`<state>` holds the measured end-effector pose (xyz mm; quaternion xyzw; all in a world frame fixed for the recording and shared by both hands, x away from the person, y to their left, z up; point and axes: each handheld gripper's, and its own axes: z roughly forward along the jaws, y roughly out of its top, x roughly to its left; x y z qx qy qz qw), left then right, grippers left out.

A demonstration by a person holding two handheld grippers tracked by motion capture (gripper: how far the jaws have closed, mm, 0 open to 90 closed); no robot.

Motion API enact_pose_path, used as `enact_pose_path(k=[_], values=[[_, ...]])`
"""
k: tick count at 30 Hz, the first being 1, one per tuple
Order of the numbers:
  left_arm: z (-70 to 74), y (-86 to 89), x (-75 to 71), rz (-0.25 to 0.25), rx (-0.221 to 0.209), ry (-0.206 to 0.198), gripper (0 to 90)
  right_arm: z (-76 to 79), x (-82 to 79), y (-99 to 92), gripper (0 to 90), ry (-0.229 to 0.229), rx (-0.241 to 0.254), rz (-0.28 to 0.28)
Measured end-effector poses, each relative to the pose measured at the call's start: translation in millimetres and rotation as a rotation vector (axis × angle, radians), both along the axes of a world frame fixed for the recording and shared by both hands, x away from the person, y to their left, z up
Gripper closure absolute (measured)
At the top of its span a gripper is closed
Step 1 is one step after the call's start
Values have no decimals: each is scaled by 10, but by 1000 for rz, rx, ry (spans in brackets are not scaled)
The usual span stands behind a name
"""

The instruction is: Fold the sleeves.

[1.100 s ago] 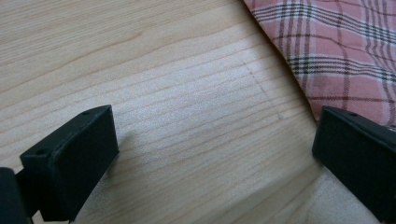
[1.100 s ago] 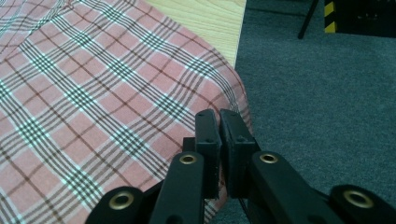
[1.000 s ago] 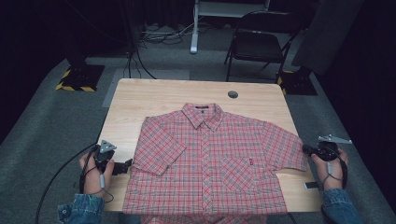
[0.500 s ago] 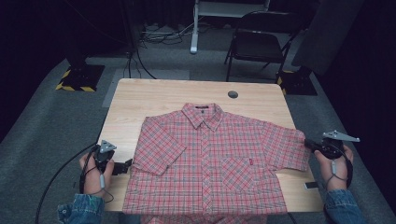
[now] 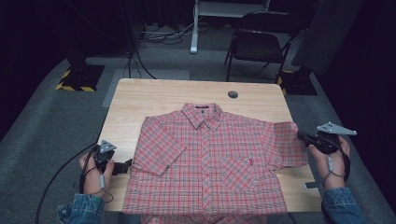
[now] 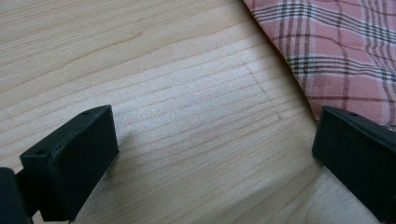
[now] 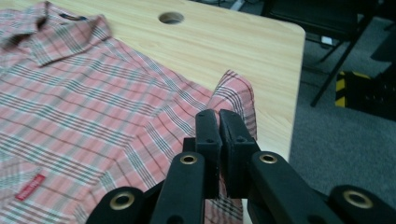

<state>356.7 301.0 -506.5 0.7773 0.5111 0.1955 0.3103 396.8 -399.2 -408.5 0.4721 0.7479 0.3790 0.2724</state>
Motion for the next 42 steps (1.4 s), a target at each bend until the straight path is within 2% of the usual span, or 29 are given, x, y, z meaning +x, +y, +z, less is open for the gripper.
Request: enact_pose_path(k=[10, 16, 34, 42], values=[[0, 0, -1, -1, 0, 0, 4, 253, -15, 366, 869, -40, -11, 92], [0, -2, -2, -1, -1, 1, 3, 341, 8, 559, 869, -55, -12, 142], [0, -2, -2, -2, -1, 1, 4, 413, 86, 957, 868, -29, -50, 226], [0, -2, -2, -2, -1, 1, 4, 414, 127, 1120, 867, -8, -45, 243]])
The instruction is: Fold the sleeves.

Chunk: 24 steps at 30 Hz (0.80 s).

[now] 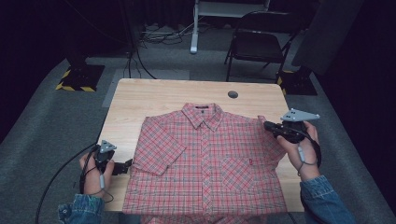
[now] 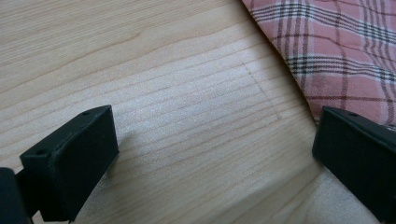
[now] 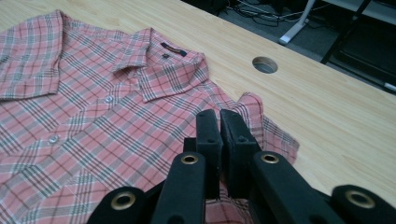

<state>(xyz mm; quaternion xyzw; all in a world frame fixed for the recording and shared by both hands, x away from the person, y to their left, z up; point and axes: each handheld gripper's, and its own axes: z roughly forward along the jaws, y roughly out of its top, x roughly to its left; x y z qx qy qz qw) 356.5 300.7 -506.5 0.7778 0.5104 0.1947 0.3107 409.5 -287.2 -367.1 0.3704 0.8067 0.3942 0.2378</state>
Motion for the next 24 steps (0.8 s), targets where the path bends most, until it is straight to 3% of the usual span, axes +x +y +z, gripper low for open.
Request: enact_pose_path(k=[12, 16, 17, 21, 23, 24], values=[[1, -1, 0, -4, 0, 1, 3, -44, 56, 261, 865, 31, -3, 34], [1, -2, -1, -5, 1, 1, 3, -44, 56, 261, 865, 31, -3, 34], [1, -3, -1, -6, 1, 1, 3, -86, 87, 389, 860, 51, -10, 51], [1, -3, -2, -6, 1, 0, 4, -158, 102, 474, 858, 74, -9, 71], [1, -3, -2, -6, 1, 0, 4, -205, 107, 525, 824, 106, 16, 96], [1, -3, -1, -6, 1, 1, 3, -228, 110, 549, 801, 120, 60, 118]])
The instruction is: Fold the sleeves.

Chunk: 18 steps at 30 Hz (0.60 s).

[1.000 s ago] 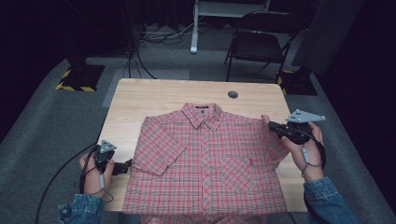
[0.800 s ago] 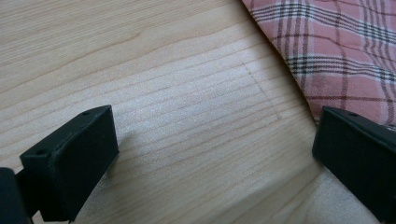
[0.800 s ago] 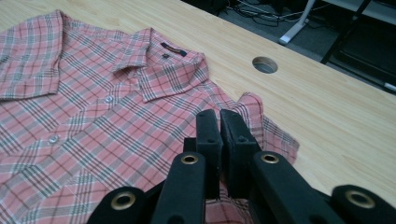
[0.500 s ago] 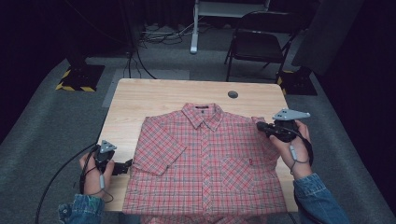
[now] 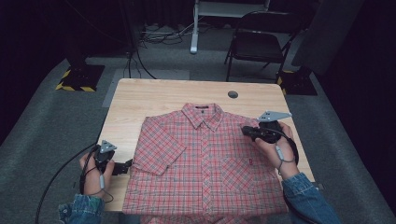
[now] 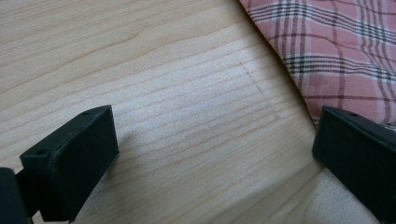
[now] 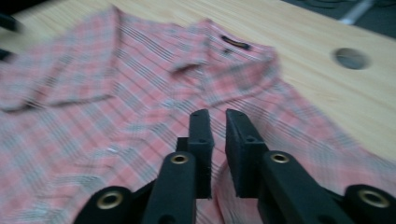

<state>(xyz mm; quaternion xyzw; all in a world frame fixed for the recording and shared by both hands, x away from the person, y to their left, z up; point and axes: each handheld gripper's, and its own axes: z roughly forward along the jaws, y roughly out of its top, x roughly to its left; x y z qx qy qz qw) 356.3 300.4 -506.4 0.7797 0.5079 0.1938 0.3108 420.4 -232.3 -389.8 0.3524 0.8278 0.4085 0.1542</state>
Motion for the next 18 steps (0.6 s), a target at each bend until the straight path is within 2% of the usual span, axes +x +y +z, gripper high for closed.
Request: enact_pose_path(k=[1, 2, 3, 5, 7, 9, 11, 14, 18], values=[[0, 0, 0, 0, 0, 0, 3, -10, 1, 42, 751, 25, 46, 25], [0, 0, 0, 0, 0, 0, 3, -10, 1, 42, 751, 25, 46, 25], [0, 0, 0, 0, 0, 0, 4, -2, 1, 57, 700, 21, 73, 33], [0, 0, 0, -1, 0, 0, 3, 28, -1, 65, 651, 9, 113, 38], [0, 0, 0, -1, 0, 0, 3, 55, -2, 53, 557, -21, 138, 24], [0, 0, 0, -1, 0, 0, 4, 82, -3, 10, 467, -44, 183, 22], [0, 0, 0, -1, 0, 0, 3, 89, -5, -7, 461, -55, 182, 21], [0, 0, 0, -1, 0, 0, 3, 87, 0, -39, 370, -78, 182, 13], [0, -1, 0, -1, 0, 0, 3, 90, -16, -40, 336, -111, 140, 19]])
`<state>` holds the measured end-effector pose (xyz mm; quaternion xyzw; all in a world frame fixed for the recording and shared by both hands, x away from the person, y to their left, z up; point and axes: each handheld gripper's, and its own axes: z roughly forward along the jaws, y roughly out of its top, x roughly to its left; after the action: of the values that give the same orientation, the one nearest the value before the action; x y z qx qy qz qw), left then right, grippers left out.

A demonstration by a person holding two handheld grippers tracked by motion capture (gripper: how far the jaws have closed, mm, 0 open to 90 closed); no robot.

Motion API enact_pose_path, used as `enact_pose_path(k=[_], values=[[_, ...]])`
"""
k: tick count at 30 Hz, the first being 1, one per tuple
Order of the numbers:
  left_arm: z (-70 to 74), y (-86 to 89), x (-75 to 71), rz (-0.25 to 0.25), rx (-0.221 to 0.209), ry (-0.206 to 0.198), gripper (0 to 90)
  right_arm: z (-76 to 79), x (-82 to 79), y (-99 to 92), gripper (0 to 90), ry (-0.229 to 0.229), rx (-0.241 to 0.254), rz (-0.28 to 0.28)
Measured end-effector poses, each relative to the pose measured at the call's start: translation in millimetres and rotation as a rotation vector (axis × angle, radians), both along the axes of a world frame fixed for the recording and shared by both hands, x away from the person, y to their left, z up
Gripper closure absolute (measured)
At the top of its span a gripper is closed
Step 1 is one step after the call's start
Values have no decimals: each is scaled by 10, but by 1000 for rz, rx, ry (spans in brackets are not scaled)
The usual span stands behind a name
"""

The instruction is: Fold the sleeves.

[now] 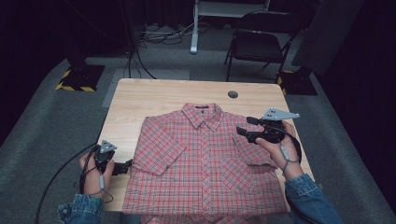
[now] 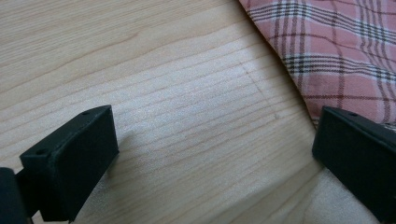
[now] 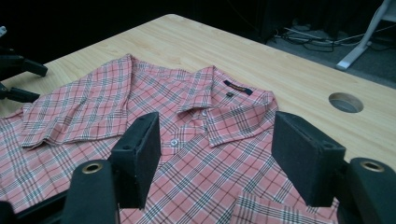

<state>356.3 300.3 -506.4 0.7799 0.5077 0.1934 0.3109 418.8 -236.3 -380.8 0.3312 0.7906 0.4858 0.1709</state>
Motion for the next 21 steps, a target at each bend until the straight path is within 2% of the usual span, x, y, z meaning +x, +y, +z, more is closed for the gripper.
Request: enact_pose_path(k=[3, 7, 21], values=[[0, 0, 0, -1, 0, 0, 3, 14, -16, -17, 311, -14, 3, -7], [-1, 0, 1, -3, 0, -1, 3, 20, -52, -82, 304, -26, -20, -17], [-1, 0, 1, -6, 0, -1, 3, -1, -234, -459, 293, -36, -40, -97]])
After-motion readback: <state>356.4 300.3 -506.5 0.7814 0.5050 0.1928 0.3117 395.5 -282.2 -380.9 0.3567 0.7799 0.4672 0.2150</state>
